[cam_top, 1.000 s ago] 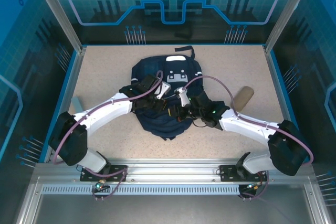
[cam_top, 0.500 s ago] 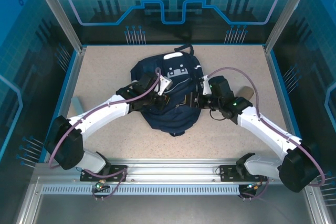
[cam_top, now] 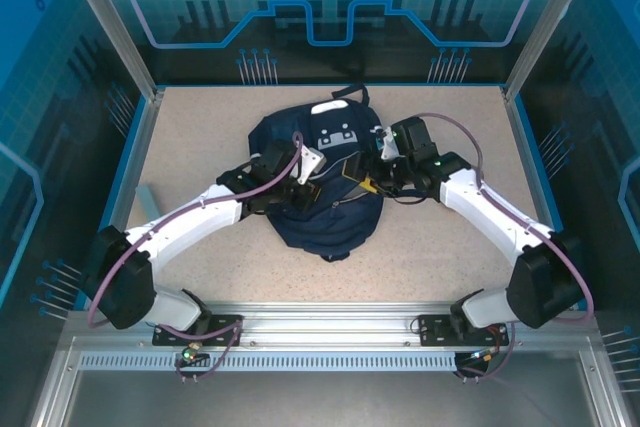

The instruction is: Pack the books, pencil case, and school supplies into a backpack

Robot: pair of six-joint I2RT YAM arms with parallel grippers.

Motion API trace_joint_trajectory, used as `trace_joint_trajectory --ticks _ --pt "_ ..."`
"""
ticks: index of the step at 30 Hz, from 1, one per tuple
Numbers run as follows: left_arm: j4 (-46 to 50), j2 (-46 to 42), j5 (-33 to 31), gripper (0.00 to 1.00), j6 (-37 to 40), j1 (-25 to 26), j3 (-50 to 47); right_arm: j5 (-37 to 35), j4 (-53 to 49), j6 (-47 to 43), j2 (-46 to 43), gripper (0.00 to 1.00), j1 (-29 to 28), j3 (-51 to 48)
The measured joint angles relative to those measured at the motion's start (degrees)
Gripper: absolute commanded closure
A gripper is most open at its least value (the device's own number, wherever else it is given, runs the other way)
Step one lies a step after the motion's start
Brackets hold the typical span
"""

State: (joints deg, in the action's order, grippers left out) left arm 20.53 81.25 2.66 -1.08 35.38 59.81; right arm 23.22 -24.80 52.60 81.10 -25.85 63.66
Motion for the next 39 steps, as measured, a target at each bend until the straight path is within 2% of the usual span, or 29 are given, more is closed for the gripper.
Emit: trace_joint_trajectory --ticks 5,9,11,14,15,19,22,27,32,39 --pt "-0.15 -0.31 0.0 0.9 -0.04 0.0 -0.09 1.27 -0.26 1.88 1.01 0.35 -0.02 0.0" --pt "-0.39 -0.33 0.22 0.82 -0.35 -0.02 -0.09 2.47 2.1 3.32 1.05 0.35 -0.24 -0.24" --pt "-0.55 -0.66 0.22 0.72 -0.94 -0.02 -0.13 3.1 4.96 4.37 1.11 0.39 -0.46 -1.05" --pt "-2.54 -3.43 0.66 0.49 -3.34 -0.04 -1.25 4.7 8.59 5.73 2.36 0.45 -0.9 -1.95" --pt "-3.02 -4.96 0.59 0.46 -4.28 0.02 -1.75 5.14 9.51 6.05 2.99 0.47 -1.18 -1.97" --pt "-3.06 -11.04 -0.28 0.44 -9.62 0.04 -2.97 6.56 13.88 6.84 4.5 0.52 -2.43 -1.97" --pt "-3.06 -14.93 0.07 0.47 -15.69 0.04 -5.18 7.5 17.18 7.52 5.07 0.55 -3.26 -1.97" --pt "-2.89 -19.52 2.58 0.49 -24.63 0.04 -14.08 8.26 20.06 8.35 5.62 0.57 -3.5 -1.97" --pt "-3.48 -20.92 4.39 0.47 -30.86 0.04 -19.61 8.74 20.9 8.72 6.43 0.59 -4.09 -1.97" --pt "-8.92 -19.17 6.12 0.45 -36.17 0.04 -20.76 8.74 21.44 8.9 6.69 0.61 -4.81 -1.97"
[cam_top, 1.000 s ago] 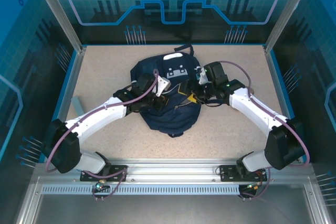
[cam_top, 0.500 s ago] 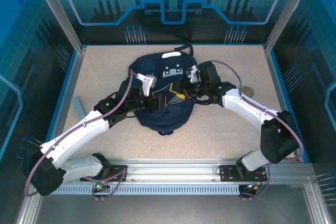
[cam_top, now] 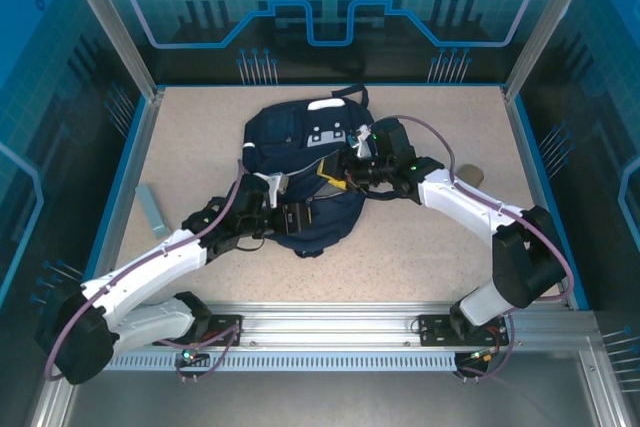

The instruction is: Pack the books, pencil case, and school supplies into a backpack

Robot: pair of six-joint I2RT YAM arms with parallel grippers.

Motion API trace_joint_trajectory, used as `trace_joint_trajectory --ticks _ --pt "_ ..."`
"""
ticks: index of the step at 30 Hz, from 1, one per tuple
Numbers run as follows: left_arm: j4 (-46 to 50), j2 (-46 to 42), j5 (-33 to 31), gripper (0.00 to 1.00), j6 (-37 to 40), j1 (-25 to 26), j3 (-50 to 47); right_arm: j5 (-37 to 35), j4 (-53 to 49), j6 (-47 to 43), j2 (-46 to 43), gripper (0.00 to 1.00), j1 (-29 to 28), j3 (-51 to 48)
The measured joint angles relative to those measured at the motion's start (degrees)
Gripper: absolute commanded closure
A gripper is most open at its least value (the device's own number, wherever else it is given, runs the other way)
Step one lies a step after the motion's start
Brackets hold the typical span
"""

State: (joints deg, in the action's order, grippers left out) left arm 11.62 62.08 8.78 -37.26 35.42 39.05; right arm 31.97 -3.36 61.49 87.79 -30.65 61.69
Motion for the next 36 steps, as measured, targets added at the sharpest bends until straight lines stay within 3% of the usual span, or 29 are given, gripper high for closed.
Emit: trace_joint_trajectory --ticks 20,36 --pt "-7.58 7.76 0.07 0.55 -2.25 0.0 0.46 -0.02 -0.02 0.0 0.0 0.61 -0.87 0.09" --pt "-8.0 7.74 -0.55 0.86 -1.18 -0.39 0.44 -0.02 -0.2 0.0 0.0 0.62 -0.87 0.24"
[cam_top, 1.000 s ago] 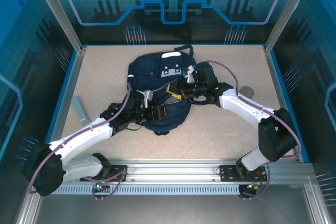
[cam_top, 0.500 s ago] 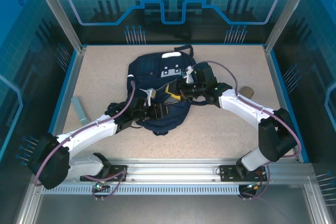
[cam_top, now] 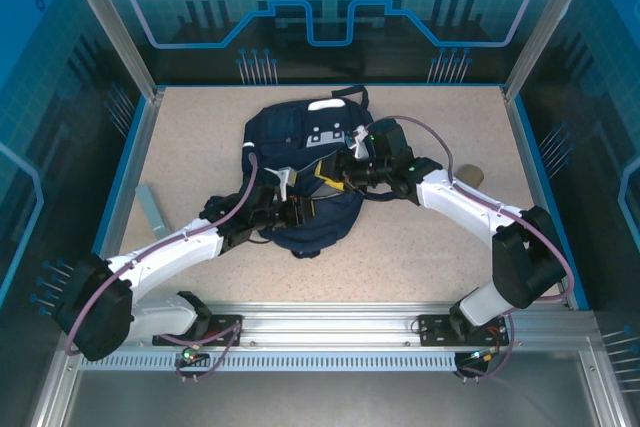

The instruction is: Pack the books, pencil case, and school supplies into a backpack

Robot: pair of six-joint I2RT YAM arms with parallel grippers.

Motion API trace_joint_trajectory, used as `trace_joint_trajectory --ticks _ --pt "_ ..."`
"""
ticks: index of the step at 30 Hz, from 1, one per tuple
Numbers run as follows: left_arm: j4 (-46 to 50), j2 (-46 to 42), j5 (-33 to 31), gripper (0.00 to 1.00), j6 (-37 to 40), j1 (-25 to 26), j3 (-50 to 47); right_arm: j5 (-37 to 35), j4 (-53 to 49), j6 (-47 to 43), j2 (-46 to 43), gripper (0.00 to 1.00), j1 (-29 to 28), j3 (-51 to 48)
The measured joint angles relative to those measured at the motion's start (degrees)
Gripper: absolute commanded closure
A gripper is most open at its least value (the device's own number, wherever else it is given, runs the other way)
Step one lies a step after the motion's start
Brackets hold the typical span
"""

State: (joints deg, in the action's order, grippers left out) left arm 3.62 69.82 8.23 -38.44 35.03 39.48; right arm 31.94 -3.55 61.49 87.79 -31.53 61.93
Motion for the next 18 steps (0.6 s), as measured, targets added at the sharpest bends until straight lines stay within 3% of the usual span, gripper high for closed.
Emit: trace_joint_trajectory --ticks 7,9,18 --pt "0.98 -0.22 -0.94 0.98 1.97 0.0 0.02 -0.15 -0.66 -0.07 0.0 0.64 -0.04 0.0" --pt "2.16 -0.57 -1.46 1.0 3.06 0.0 0.28 -0.31 -1.11 -0.52 0.0 0.72 -0.04 0.0" --pt "11.69 -5.14 -6.69 1.0 10.05 -0.04 1.05 -1.97 -5.44 -1.99 -1.75 0.86 2.01 0.33"
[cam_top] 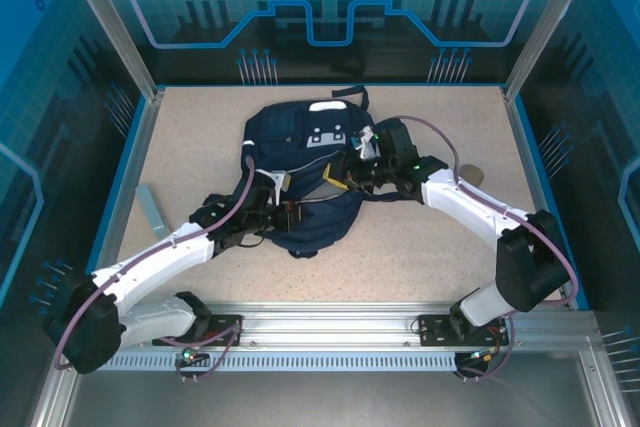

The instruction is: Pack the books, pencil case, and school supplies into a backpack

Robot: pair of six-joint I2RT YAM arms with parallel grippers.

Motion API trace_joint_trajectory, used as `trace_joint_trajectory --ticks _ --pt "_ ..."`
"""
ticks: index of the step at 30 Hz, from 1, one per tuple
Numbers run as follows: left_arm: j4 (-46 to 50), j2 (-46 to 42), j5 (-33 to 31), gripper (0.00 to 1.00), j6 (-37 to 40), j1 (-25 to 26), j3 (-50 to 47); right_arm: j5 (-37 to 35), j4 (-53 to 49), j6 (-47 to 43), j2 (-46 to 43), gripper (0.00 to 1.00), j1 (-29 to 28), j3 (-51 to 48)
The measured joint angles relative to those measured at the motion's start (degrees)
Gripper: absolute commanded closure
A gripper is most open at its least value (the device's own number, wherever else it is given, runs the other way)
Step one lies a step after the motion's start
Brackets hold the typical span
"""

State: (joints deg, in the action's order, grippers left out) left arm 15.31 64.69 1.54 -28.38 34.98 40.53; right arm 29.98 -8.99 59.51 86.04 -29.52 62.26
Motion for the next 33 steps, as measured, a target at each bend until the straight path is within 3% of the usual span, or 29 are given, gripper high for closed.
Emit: trace_joint_trajectory --ticks 5,14,20,26,33 --pt "3.3 -1.31 -4.7 1.0 1.57 0.0 0.02 -0.37 -0.15 0.07 -0.63 0.84 1.6 -0.13" --pt "2.64 -4.07 -6.29 1.0 3.08 0.87 -0.2 -1.4 6.78 2.47 -3.5 0.43 3.56 -6.25" --pt "0.24 -2.54 -5.46 1.0 3.52 3.8 0.13 -1.46 14.64 7.69 -3.26 0.28 0.44 -10.93" --pt "-2.75 3.65 -3.56 1.0 3.52 7.8 3.04 -1.46 16.7 9.31 -1.9 0.29 -0.98 -10.67" --pt "-4.22 6.54 -2.82 1.0 4.85 8.81 5.07 -2.73 15.39 8.79 -0.87 0.52 -1.42 -9.62"
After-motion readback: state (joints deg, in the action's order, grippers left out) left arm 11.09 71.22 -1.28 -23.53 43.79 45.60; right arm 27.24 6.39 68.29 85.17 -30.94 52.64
